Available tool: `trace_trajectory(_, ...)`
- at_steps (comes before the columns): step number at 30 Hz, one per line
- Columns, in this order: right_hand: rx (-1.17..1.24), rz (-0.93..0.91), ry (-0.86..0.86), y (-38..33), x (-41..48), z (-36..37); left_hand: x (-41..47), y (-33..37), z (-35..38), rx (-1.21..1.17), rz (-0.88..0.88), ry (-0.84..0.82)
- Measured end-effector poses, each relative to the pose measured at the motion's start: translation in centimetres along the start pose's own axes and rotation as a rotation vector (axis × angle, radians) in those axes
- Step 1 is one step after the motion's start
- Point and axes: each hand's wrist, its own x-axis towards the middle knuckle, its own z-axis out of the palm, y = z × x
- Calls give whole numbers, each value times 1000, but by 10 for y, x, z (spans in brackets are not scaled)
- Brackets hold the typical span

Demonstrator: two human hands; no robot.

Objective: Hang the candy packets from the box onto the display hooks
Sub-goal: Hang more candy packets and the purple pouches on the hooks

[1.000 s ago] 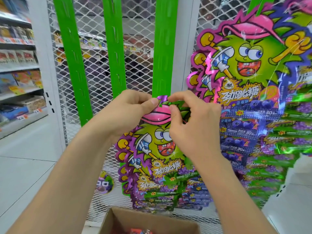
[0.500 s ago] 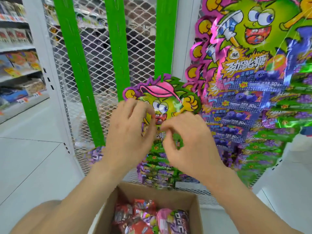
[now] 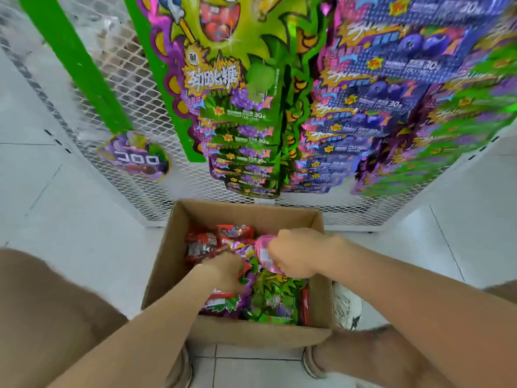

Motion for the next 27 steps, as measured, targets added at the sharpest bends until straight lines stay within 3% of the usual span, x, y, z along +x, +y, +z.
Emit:
trace_trajectory(3, -28, 14, -22, 11, 13, 9, 19, 8, 31, -74, -34, -60)
trace_trajectory(9, -27, 93, -89, 33, 35, 31, 44, 30, 62, 197, -170, -102)
trace_trajectory(14, -19, 124, -128, 34, 38, 38, 42, 36, 62, 199, -163, -59)
trace_trajectory(17, -8, 118, -128, 27, 31, 27, 33, 27, 32, -33, -128, -9)
trace_trajectory(20, 77, 167, -89, 25, 20, 18, 20, 18, -2, -408, -116, 135)
trace_trajectory(23, 284, 122, -9, 19, 4, 10, -12, 30, -46, -860, -115, 284)
trace_trajectory(27, 650, 66, 195, -1, -25, -13, -56, 46, -91, -1457, -77, 332)
